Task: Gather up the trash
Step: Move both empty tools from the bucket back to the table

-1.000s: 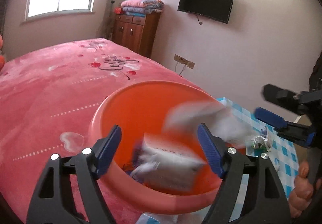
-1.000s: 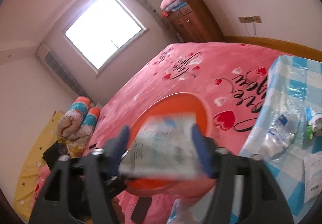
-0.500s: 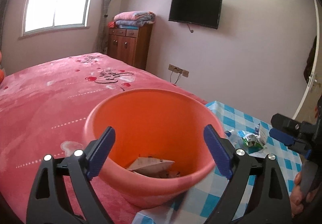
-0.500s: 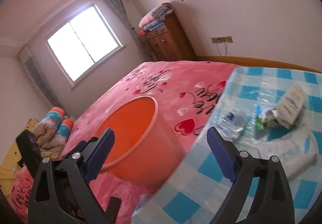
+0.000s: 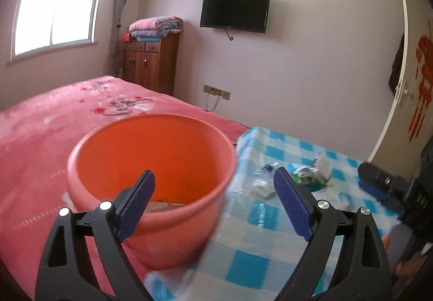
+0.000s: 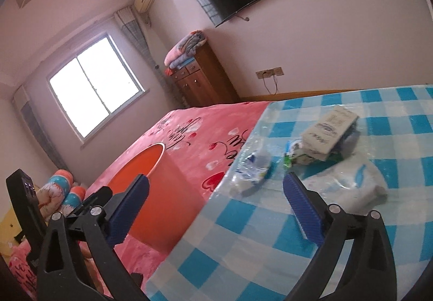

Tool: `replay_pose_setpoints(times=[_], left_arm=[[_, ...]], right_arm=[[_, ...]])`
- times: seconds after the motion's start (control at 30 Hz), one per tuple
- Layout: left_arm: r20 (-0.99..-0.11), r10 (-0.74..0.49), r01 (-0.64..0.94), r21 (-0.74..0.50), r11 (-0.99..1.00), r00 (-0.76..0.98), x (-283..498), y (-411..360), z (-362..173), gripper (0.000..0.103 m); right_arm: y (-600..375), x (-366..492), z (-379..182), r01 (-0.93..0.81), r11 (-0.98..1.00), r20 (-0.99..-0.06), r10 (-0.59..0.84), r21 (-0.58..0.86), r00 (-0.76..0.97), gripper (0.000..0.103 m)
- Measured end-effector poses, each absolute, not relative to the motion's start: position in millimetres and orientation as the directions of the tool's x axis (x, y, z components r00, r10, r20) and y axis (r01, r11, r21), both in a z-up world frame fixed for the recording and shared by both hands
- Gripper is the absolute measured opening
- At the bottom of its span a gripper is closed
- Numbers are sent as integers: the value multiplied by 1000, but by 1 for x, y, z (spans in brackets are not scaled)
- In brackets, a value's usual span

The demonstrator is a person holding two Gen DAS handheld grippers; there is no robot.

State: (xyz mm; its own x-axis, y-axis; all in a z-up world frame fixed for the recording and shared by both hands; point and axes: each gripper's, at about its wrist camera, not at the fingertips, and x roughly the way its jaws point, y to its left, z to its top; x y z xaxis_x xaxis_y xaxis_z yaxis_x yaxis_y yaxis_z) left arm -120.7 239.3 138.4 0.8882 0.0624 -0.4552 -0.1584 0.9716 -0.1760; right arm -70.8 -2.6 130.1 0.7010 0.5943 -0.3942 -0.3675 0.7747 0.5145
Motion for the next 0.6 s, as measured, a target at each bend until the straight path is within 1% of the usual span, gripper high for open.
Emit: replay_pose_setpoints(times=[0.17,0.33,0.47,0.6], left_arm=[[-456,49,-141,-172,975,889,-122,222,136,90],[-482,27,-140,-200,970,876,-123,207,133,90],[-500,43,-156,-187,970,865,-125,197,131,90],[-487,16,-126,-194,973,873,-130,186,129,90]], right_arm=[[-21,-76,123,-371,759,-386,610,535,693,98],[-39,-85,111,-359,741,-378,621,567,686,98],[-55,-91,102,-331,748,-389,606,575,694,98],[-72,-95,93,-308,737,-390,608,602,691,98]])
